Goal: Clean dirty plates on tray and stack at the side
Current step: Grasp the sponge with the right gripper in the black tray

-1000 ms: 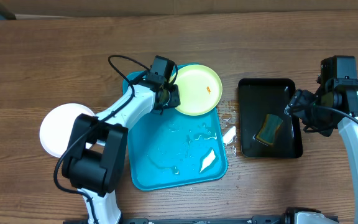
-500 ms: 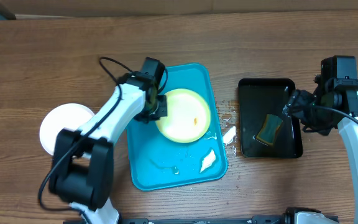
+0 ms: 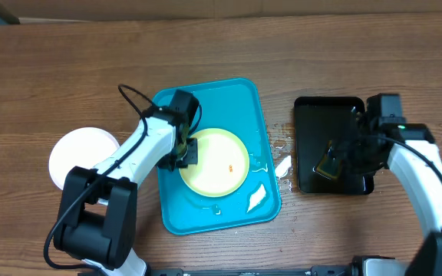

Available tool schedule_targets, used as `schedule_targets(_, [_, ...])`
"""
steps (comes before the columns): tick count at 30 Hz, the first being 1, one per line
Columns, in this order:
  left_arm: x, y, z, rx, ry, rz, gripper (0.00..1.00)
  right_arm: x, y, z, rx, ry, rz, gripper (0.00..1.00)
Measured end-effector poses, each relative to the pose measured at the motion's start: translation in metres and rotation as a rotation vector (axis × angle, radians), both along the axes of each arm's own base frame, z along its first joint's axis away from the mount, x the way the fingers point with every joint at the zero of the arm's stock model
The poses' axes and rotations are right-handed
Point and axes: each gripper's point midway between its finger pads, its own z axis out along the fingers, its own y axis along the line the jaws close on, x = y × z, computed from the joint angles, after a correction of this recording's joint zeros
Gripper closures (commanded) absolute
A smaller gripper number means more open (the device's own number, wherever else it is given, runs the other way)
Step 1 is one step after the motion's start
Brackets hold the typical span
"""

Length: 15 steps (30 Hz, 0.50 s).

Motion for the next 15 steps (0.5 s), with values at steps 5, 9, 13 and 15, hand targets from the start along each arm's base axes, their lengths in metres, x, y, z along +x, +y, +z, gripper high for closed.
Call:
schedule_targets(5, [-0.012,0.004,-0.014,0.005,0.020,0.001,0.84,0.004,-0.003,-0.032,-0.010,0.058,-0.050,0.66])
schedule_targets(9, [-0.009,0.003,-0.015,0.001,0.007,0.001,0.81,0.004,-0.006,-0.052,-0.018,0.108,-0.084,0.96])
schedule_targets(13, [-0.008,0.002,-0.015,-0.001,0.001,0.001,0.78,0.001,-0.006,-0.059,-0.018,0.135,-0.096,0.96])
schedule_targets(15, [-0.008,0.002,-0.015,0.000,0.002,0.000,0.74,-0.002,-0.006,-0.057,-0.019,0.155,-0.097,0.96])
